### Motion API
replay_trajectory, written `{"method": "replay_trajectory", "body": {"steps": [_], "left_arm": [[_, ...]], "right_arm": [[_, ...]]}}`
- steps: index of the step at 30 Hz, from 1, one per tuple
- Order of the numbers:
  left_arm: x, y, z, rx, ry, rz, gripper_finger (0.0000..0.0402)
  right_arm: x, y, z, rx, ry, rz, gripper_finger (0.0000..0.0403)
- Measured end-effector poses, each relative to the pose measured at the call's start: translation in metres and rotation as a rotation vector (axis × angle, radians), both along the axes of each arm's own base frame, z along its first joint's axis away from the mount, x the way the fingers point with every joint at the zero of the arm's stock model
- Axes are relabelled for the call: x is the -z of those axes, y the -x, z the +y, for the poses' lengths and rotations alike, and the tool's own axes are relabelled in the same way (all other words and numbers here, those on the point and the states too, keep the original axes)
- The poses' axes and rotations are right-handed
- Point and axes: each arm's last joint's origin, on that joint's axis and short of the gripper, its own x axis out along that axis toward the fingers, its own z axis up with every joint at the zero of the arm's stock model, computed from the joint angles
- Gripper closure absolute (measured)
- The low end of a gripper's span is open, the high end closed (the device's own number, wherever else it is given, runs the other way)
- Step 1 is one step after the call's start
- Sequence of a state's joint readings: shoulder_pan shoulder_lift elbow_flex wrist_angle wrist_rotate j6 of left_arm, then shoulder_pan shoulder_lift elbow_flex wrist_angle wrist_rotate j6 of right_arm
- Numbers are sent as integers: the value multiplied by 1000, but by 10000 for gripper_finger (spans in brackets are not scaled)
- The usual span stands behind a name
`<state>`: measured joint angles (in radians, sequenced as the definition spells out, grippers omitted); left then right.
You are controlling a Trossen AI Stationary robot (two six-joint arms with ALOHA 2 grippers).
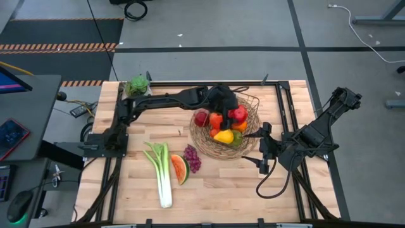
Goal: Build produce basket
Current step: Put the red apple into the gold wire basket, then put the red watermelon into the gold wire basket
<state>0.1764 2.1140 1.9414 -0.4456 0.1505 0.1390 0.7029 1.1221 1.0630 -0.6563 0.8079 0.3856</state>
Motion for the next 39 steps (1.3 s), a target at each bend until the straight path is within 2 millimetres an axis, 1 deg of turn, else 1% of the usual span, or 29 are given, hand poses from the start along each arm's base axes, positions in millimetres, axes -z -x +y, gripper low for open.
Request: {"method": "replay_trajectory", "body": {"steps": [1,3,5,7,9,12,14,16,19,22,27,30,35,37,39], "left_arm": [[1,-4,3,-4,-6,-32,74],[5,-5,6,-11,-5,-23,74],[7,-10,8,-7,-20,-66,74],[10,-10,10,-10,-19,-51,74],[15,-16,12,-12,-25,-86,74],[23,-18,15,-21,-18,-73,74],[23,-22,16,-21,-26,-115,74],[26,-24,17,-21,-27,-117,74],[31,-28,17,-21,-38,-135,74],[28,-31,18,-25,-71,-179,74],[31,-30,21,-35,-85,-169,73],[30,-31,22,-33,-96,-179,61],[32,-30,21,-29,-97,-161,28],[33,-30,20,-23,-97,-142,12],[34,-30,16,2,-123,-129,5]], "right_arm": [[0,0,0,-1,2,1,30],[-1,0,0,-8,17,3,30],[-5,0,0,-13,16,-4,30],[-9,0,0,-24,27,-10,30],[-12,2,1,-45,48,-9,30],[-24,4,1,-70,64,-24,30],[-33,8,0,-78,54,-40,30],[-42,12,-1,-79,17,-75,30],[-47,19,-2,-87,-3,-94,30],[-52,30,-3,-78,-28,-134,30],[-59,46,-2,-60,-56,-200,30],[-58,51,2,-38,-35,-226,30],[-57,54,8,-50,-31,-235,30],[-57,55,9,-56,-39,-240,30],[-57,55,10,-59,-39,-241,30]]}}
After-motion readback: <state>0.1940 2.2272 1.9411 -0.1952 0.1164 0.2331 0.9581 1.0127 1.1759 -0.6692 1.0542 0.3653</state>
